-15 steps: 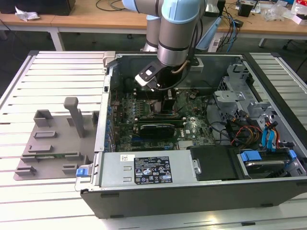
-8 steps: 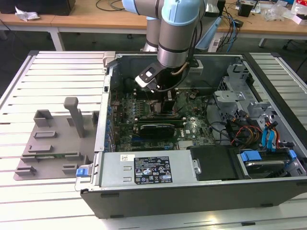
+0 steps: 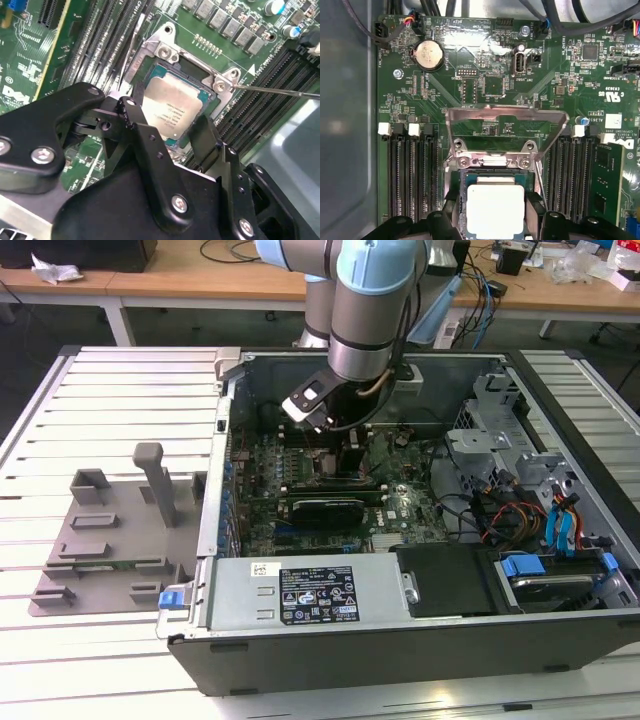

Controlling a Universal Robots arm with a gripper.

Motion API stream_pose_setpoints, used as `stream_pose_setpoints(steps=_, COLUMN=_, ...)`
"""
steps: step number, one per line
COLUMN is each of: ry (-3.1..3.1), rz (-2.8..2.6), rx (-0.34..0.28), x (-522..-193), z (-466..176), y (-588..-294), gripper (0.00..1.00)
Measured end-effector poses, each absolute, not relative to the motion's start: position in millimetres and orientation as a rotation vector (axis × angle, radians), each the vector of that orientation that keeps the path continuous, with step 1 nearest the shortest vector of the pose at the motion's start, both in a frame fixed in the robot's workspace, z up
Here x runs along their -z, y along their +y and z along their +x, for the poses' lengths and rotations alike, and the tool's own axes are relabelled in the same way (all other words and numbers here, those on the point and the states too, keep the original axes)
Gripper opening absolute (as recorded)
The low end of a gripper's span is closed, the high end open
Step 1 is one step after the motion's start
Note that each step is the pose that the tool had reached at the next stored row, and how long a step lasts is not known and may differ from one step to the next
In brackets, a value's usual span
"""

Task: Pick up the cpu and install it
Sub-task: 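Place the cpu into insertion slot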

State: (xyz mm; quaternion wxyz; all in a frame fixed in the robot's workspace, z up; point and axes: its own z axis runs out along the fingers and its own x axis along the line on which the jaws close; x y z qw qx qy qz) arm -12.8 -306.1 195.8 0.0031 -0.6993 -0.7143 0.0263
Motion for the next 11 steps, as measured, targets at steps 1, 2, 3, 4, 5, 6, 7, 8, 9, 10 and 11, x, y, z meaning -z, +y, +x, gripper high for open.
stream_pose_setpoints(steps=1, ry=-2.24, rz=-2.192, rx=-0.082, x=-195.7, z=-12.7, y=-306.1, gripper=0.62)
stream_pose_setpoints(steps=2, ry=-2.24, rz=-2.193, rx=-0.082, x=-195.8, z=-12.7, y=-306.1, gripper=0.62)
stream_pose_setpoints(steps=3, ry=-2.24, rz=-2.193, rx=-0.082, x=-196.1, z=-12.7, y=-305.9, gripper=0.62)
stream_pose_setpoints(steps=4, ry=-2.24, rz=-2.193, rx=-0.082, x=-199.4, z=-12.8, y=-306.0, gripper=0.62)
stream_pose_setpoints(steps=5, ry=-2.24, rz=-2.193, rx=-0.082, x=-202.2, z=-12.8, y=-306.0, gripper=0.62)
stream_pose_setpoints(steps=6, ry=-2.24, rz=-2.193, rx=-0.082, x=-202.7, z=-12.7, y=-306.0, gripper=0.62)
stream_pose_setpoints(steps=7, ry=-2.24, rz=-2.193, rx=-0.082, x=-202.6, z=-12.7, y=-306.0, gripper=0.62)
stream_pose_setpoints(steps=8, ry=-2.24, rz=-2.193, rx=-0.082, x=-202.8, z=-12.8, y=-308.3, gripper=0.62)
stream_pose_setpoints(steps=9, ry=-2.24, rz=-2.193, rx=-0.082, x=-202.7, z=-12.8, y=-309.9, gripper=0.62)
stream_pose_setpoints(steps=10, ry=-2.24, rz=-2.193, rx=-0.083, x=-203.1, z=-12.8, y=-310.0, gripper=0.62)
stream_pose_setpoints(steps=11, ry=-2.239, rz=-2.193, rx=-0.082, x=-206.1, z=-12.8, y=-310.0, gripper=0.62)
